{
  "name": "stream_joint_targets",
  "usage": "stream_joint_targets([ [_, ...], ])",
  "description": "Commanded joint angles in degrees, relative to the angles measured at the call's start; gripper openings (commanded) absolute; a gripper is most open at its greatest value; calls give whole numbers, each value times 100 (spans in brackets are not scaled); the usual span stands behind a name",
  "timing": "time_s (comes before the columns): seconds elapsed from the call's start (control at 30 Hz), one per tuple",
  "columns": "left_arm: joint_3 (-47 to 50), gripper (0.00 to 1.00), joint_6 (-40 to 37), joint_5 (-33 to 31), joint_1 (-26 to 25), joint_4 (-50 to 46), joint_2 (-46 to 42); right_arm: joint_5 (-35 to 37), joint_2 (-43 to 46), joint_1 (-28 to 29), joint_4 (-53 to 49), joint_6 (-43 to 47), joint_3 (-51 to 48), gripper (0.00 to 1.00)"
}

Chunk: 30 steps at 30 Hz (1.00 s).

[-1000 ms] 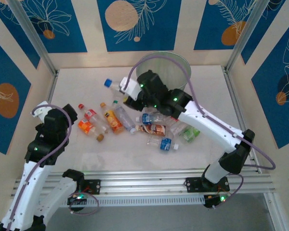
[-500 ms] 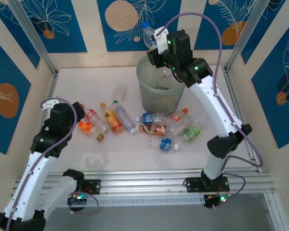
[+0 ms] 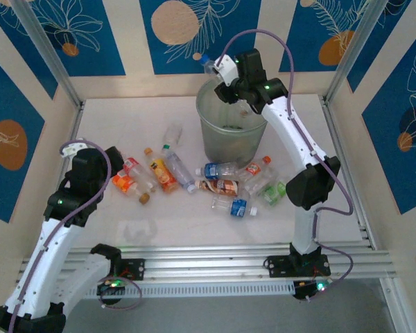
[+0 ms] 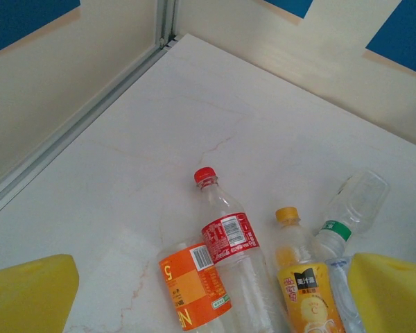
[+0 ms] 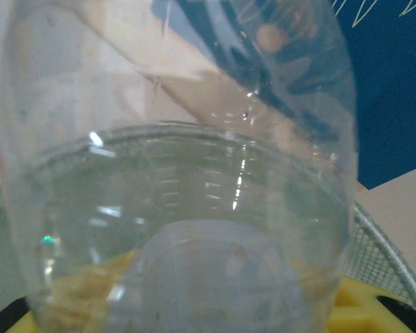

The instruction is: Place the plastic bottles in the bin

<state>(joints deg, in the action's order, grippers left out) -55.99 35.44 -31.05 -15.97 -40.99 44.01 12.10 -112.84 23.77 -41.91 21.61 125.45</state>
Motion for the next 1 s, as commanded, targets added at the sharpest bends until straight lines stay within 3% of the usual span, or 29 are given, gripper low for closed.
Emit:
stream_joint_targets([
  [0.0, -150, 100, -83, 51, 55, 4, -42, -484, 24, -172, 8, 739, -95, 24],
  [0.23, -140, 99, -91, 58, 56, -42, 9, -962, 75, -381, 23, 1524, -407, 29],
  [0.87, -220, 99, -92, -156, 52, -172, 2, -2, -422, -303, -153, 2636, -648, 31],
  [0.97, -229, 99, -113, -164, 57, -165, 11, 190, -484, -291, -168, 2708, -721, 36],
])
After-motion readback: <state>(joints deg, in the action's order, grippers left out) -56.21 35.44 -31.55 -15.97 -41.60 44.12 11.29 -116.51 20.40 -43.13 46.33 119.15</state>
